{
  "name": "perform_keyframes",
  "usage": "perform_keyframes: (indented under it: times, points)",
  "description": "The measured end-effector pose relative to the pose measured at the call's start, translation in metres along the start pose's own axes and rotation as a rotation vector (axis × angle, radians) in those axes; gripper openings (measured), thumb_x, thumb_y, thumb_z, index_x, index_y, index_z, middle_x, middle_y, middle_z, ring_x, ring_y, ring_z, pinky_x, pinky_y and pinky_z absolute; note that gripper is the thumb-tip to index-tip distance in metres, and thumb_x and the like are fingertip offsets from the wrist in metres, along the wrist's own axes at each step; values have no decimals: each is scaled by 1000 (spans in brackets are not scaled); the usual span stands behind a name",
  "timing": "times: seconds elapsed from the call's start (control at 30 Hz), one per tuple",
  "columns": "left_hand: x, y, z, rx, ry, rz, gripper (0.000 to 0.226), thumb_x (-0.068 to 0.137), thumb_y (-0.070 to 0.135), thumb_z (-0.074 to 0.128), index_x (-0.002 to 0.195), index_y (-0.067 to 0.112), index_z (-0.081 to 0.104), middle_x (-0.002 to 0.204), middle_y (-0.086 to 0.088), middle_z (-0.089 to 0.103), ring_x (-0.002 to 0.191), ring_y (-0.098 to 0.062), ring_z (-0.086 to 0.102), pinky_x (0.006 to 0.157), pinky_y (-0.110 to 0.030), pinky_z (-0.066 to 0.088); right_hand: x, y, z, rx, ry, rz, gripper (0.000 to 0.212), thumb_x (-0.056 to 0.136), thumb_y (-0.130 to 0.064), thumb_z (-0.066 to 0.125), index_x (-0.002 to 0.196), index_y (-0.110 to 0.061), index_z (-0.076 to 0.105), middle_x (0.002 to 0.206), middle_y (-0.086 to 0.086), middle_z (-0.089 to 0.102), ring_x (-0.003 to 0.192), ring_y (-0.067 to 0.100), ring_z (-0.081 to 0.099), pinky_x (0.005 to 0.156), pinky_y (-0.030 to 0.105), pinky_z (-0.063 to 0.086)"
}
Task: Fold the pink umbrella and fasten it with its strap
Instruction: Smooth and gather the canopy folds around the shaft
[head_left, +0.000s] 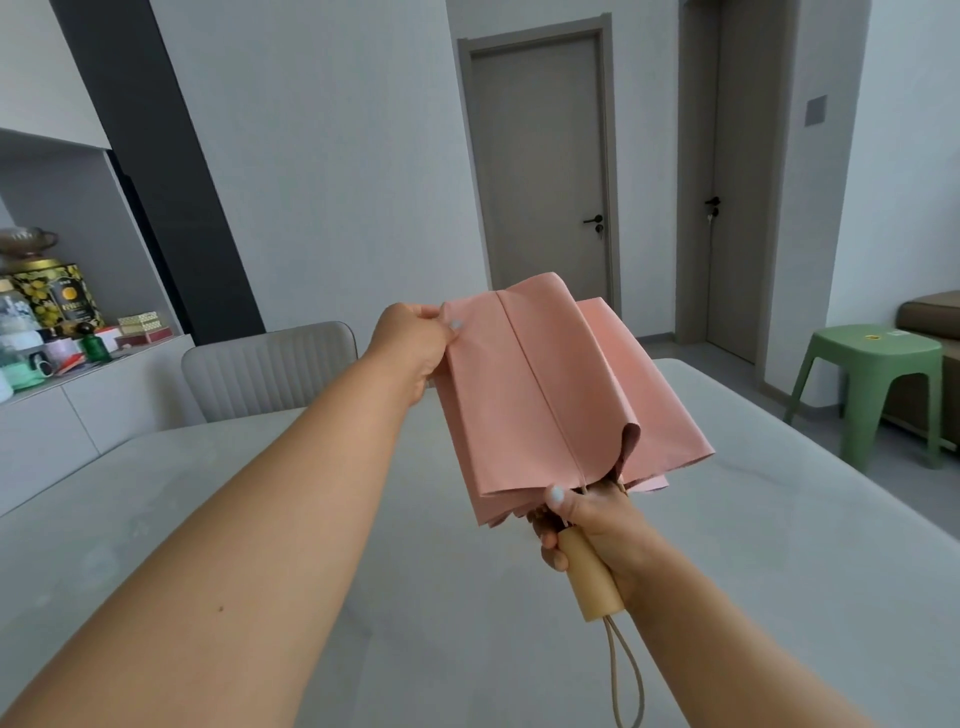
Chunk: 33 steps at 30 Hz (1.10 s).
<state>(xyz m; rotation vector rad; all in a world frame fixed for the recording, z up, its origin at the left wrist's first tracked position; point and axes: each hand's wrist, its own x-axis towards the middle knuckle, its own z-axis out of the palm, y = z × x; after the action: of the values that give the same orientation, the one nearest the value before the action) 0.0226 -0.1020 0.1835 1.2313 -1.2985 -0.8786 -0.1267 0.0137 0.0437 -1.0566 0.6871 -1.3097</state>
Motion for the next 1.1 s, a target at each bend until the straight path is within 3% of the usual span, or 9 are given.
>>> perform_keyframes:
  times: [0.17, 0.3, 0.43, 0.57, 0.7, 0.8, 0.9, 1.0, 1.1]
  points:
    - [1, -18, 3, 4, 117, 85, 6, 91, 17, 65, 88, 12, 65, 85, -10, 67, 74, -26, 59, 59, -31, 47, -1, 0, 0, 154, 33, 45, 71, 48, -49, 90, 93, -2, 60, 76, 20, 60, 45, 19, 52, 37, 24, 43]
    - [8, -31, 4, 39, 168, 15, 18, 89, 24, 64, 73, 16, 61, 80, -9, 68, 81, -32, 68, 81, -46, 58, -4, -3, 3, 111, 81, 64, 36, 70, -26, 75, 90, -1, 60, 81, 24, 56, 43, 20, 50, 37, 25, 43]
    - [0, -23, 5, 267, 227, 32, 22, 88, 32, 64, 94, 11, 62, 96, -8, 68, 95, -33, 67, 84, -37, 54, -3, -2, 4, -23, 160, 88, 30, 80, -19, 73, 95, 5, 61, 80, 24, 60, 43, 21, 51, 40, 26, 44]
    - [-31, -6, 13, 482, 437, 385, 24, 87, 9, 52, 112, 11, 54, 114, -8, 54, 103, -28, 55, 86, -36, 46, -2, -3, 6, -146, 251, 104, 25, 84, -20, 70, 87, 5, 64, 75, 19, 65, 45, 21, 54, 45, 29, 46]
    - [-57, -17, 40, 673, 246, 778, 31, 89, 9, 50, 119, 8, 57, 125, -10, 56, 117, -30, 46, 98, -32, 32, -3, -5, 10, -217, 303, 86, 19, 85, -18, 68, 76, -1, 65, 59, 6, 64, 45, 18, 56, 46, 29, 48]
    - [-47, -42, 52, 662, 52, 609, 47, 96, 26, 42, 140, 9, 38, 148, -9, 39, 138, -29, 31, 115, -36, 19, -5, -7, 13, -225, 308, 76, 21, 84, -18, 69, 74, -1, 65, 53, 5, 61, 41, 19, 54, 44, 28, 46]
    - [-38, -60, 52, 237, -57, 265, 82, 84, 57, 50, 152, 30, 13, 155, -2, 32, 138, -26, 36, 112, -50, 32, -6, -8, 16, -220, 303, 71, 17, 86, -13, 65, 75, 0, 63, 49, 4, 59, 39, 18, 54, 43, 26, 45]
    - [-43, -69, 50, -145, -125, -35, 95, 67, 67, 61, 146, 34, 21, 137, -2, 53, 116, -25, 58, 98, -50, 49, -6, -8, 18, -227, 284, 79, 17, 87, -12, 63, 77, 2, 62, 47, 4, 57, 39, 19, 54, 44, 26, 45]
    - [-34, -77, 43, -348, -229, -265, 90, 62, 64, 73, 134, 17, 47, 118, -9, 68, 101, -31, 69, 85, -49, 57, -7, -8, 18, -241, 256, 66, 15, 87, -9, 61, 81, 5, 64, 55, 7, 60, 41, 20, 55, 44, 28, 45]
